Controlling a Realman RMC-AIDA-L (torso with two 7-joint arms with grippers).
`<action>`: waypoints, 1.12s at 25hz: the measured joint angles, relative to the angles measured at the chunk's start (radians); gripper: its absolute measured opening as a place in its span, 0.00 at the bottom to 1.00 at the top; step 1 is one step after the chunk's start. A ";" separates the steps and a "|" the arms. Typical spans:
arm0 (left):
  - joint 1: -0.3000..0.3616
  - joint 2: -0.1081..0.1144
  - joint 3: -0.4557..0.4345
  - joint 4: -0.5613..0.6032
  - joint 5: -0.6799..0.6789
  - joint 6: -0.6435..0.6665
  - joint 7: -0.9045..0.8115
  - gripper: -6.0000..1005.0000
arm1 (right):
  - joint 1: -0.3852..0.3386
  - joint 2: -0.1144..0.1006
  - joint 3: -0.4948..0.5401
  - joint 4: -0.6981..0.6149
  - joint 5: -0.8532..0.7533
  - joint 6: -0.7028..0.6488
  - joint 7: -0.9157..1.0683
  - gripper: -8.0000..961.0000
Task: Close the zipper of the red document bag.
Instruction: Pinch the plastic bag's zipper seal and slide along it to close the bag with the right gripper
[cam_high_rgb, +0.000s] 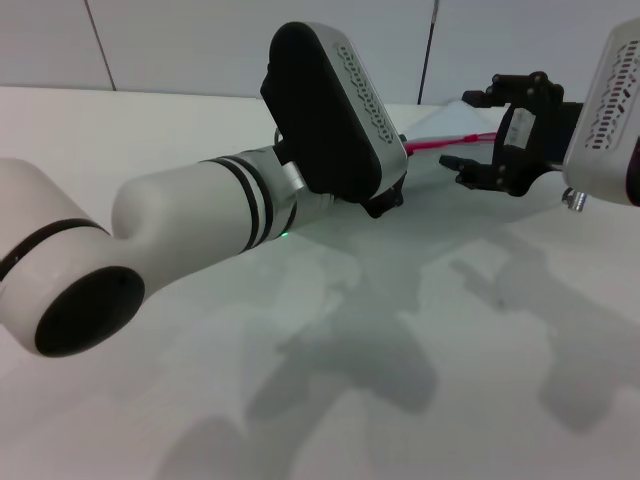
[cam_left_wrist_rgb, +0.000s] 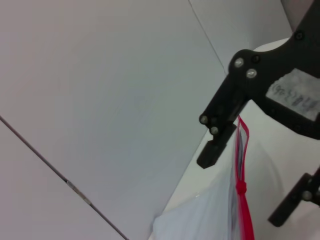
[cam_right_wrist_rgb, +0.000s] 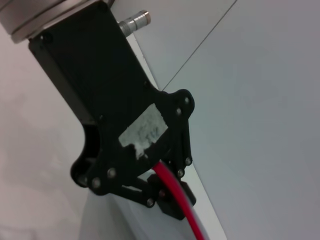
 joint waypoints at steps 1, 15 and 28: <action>0.000 0.000 0.002 0.000 0.000 0.000 0.000 0.10 | 0.001 0.000 0.000 0.003 0.000 -0.003 -0.001 0.72; 0.007 0.000 -0.002 -0.026 0.001 -0.012 0.000 0.11 | 0.006 0.000 -0.003 0.066 -0.019 -0.054 -0.066 0.70; 0.011 0.000 -0.002 -0.028 0.003 -0.012 0.002 0.11 | 0.007 0.001 -0.016 0.054 -0.059 -0.058 -0.073 0.63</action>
